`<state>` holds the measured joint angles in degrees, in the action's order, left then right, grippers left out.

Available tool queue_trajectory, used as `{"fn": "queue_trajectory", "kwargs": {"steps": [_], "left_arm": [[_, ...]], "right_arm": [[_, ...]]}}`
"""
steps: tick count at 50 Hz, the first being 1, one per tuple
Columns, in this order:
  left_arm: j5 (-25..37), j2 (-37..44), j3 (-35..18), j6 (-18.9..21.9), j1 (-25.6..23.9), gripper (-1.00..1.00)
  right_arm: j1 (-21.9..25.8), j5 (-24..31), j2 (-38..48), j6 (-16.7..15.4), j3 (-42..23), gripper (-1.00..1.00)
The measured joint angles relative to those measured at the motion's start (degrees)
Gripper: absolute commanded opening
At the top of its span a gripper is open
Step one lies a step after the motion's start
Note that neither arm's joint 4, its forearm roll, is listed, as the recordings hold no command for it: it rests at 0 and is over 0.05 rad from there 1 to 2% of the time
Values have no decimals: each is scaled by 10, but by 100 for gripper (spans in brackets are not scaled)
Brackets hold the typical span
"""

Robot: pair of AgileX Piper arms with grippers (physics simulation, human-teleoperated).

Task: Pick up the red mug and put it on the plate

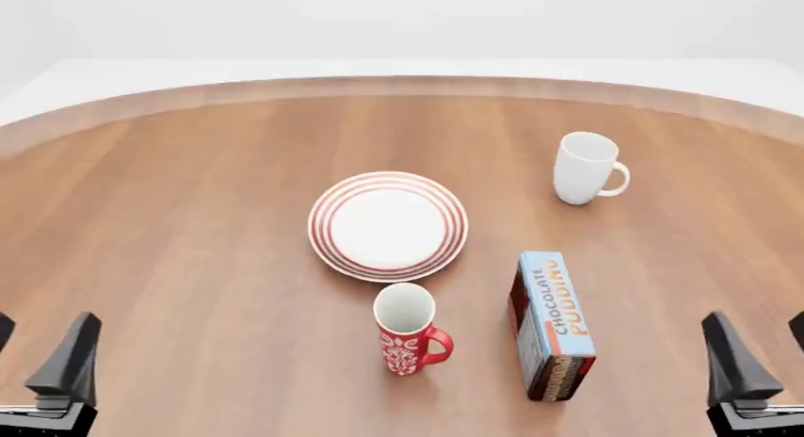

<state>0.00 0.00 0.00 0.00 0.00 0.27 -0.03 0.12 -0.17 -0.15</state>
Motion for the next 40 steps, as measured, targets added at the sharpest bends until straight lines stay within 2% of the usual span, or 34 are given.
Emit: {"fn": "queue_trajectory", "kwargs": {"steps": [12,18,24,40], "left_arm": [[0,0,0,0,0,100],[0,0,0,0,0,100],[0,0,0,0,0,100],[0,0,0,0,0,100]], "right_arm": [[8,0,8,-2,-7,100],[21,14,7,-9,-32,100],[52,18,29,-22,-64,100],[163,21,168,-59,-177,100]]}}
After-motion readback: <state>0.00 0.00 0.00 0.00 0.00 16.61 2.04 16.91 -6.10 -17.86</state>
